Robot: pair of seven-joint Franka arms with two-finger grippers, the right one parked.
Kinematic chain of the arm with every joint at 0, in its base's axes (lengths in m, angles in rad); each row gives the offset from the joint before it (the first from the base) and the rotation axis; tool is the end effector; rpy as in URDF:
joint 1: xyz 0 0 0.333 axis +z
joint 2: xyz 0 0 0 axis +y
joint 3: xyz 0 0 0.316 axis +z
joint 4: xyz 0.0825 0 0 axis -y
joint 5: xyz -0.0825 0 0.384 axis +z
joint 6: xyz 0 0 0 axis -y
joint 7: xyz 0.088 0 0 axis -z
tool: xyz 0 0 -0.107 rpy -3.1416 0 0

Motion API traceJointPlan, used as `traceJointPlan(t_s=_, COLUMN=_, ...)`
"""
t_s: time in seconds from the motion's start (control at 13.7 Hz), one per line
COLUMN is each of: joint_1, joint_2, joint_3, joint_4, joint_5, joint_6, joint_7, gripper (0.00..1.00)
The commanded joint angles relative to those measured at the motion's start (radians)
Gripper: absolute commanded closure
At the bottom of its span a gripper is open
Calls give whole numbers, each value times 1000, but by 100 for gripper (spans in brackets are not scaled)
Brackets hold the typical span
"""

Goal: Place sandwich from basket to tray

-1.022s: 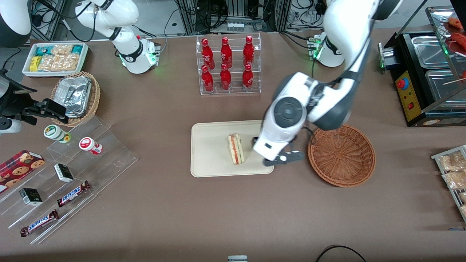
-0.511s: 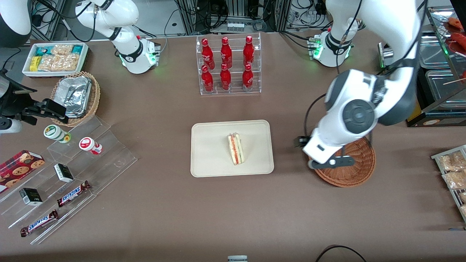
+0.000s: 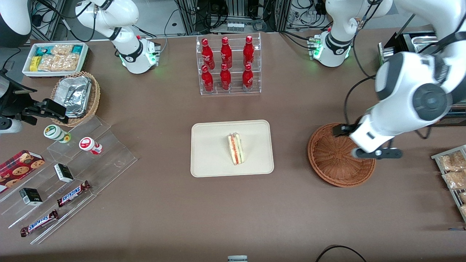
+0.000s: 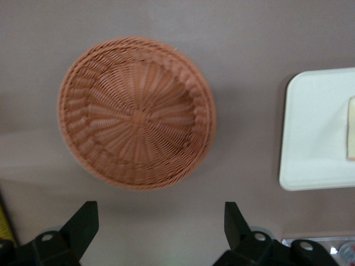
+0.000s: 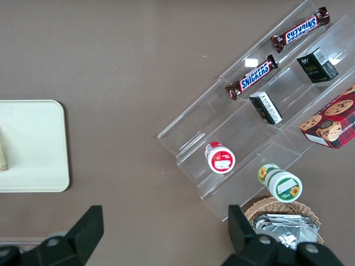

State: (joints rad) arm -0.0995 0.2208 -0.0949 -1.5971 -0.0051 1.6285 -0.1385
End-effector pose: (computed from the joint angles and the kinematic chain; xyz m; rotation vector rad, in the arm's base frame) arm 0.5977 -0.1135 0.4882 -3.1207 0.0855 0.2976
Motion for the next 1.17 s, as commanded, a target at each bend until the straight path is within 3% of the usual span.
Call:
traceJointPlan(t_s=0.0, joint_1=53, joint_2=-80, joint_3=-6, joint_4=-37, joint_5=-16, joint_6=-59, joint_7=83, gripper=0)
traceJointPlan(t_s=0.44, joint_1=118, joint_2=-152, joint_3=-5, joint_4=-23, joint_5=-15, joint_6=-177, joint_7=175, gripper=0)
traceJointPlan(t_s=0.73, joint_1=132, joint_2=-153, joint_3=4, joint_4=71, joint_5=-3, joint_6=-312, joint_7=175, gripper=0)
traceJointPlan(t_s=1.09, joint_1=130, joint_2=-173, joint_3=29, joint_4=62, joint_5=2, joint_6=-302, joint_7=175, gripper=0)
